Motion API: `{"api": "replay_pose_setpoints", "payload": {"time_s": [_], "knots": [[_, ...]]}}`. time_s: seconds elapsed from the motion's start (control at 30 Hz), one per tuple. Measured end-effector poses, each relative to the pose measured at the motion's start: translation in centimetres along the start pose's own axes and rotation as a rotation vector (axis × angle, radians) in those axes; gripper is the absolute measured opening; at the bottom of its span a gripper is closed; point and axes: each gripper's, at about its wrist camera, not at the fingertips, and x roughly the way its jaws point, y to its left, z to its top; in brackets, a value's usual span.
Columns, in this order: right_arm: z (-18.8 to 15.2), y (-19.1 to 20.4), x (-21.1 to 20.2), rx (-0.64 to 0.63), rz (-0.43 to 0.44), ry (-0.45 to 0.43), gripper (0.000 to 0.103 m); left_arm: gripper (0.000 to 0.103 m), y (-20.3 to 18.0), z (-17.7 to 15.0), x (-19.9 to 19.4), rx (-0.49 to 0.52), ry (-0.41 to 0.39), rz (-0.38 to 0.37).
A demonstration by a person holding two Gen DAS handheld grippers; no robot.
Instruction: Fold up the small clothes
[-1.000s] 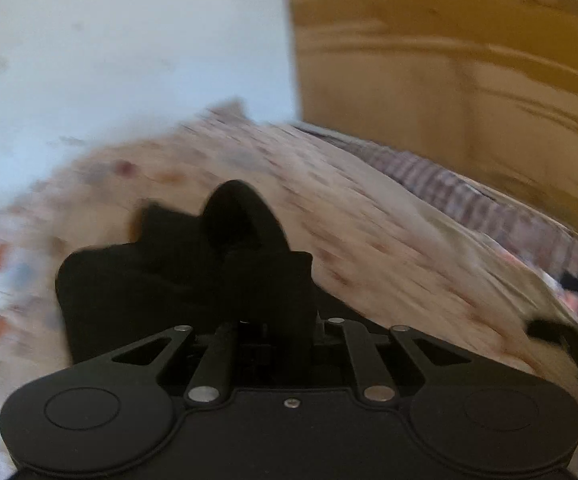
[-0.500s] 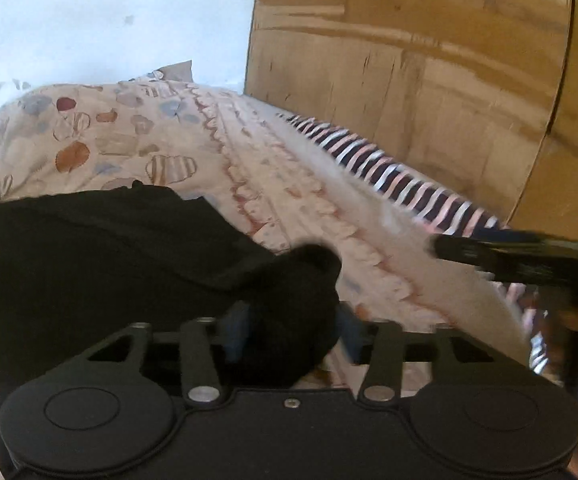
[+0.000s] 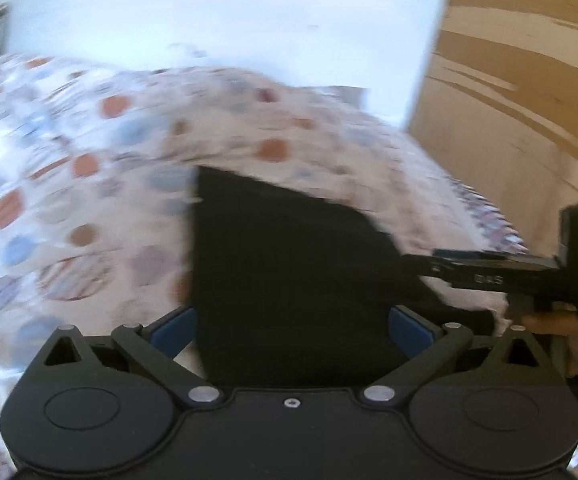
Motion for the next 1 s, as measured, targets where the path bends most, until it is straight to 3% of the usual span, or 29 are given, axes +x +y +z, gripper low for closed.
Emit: {"api": "replay_pose_setpoints", "payload": {"time_s": [0.13,0.2,0.23,0.27,0.33,0.53,0.73,0.8,0.87,1.0], "knots": [[0.3,-0.9,2.6,0.049,0.004,0.051,0.072,0.102,3.5,0.6,2.2,-0.095,0.048,0.069],[0.0,-1.1,3.1,0.079,0.006,0.054,0.055,0.102,4.6,0.4,3.2,-0.128,0.082,0.078],[0.0,-0.9,3.2,0.074,0.017,0.052,0.038,0.102,4.9,0.2,3.7,-0.136,0.098,0.077],[0.0,-0.5,3.2,0.054,0.018,0.045,0.027,0.102,5.0,0.1,4.1,-0.139,0.109,0.073],[0.0,0.2,2.7,0.012,0.001,0.019,0.014,0.102,5.0,-0.1,4.8,-0.139,0.113,0.064],[0.2,-1.7,0.7,0.024,-0.131,-0.015,0.003,0.102,3.3,0.0,5.9,-0.078,0.128,0.017],[-0.6,-2.0,1.4,0.043,-0.104,0.021,0.007,0.102,2.7,-0.3,6.3,-0.076,0.145,0.013],[-0.6,-2.6,0.9,0.079,-0.091,0.008,0.017,0.102,2.9,-0.3,6.1,-0.080,0.150,0.006],[-0.6,-3.0,0.4,0.090,-0.091,-0.006,0.040,0.102,3.1,-0.3,5.8,-0.077,0.149,0.003],[-0.8,-3.8,-0.3,0.131,-0.054,-0.010,0.060,0.102,3.4,0.0,5.6,-0.069,0.150,0.017]]}}
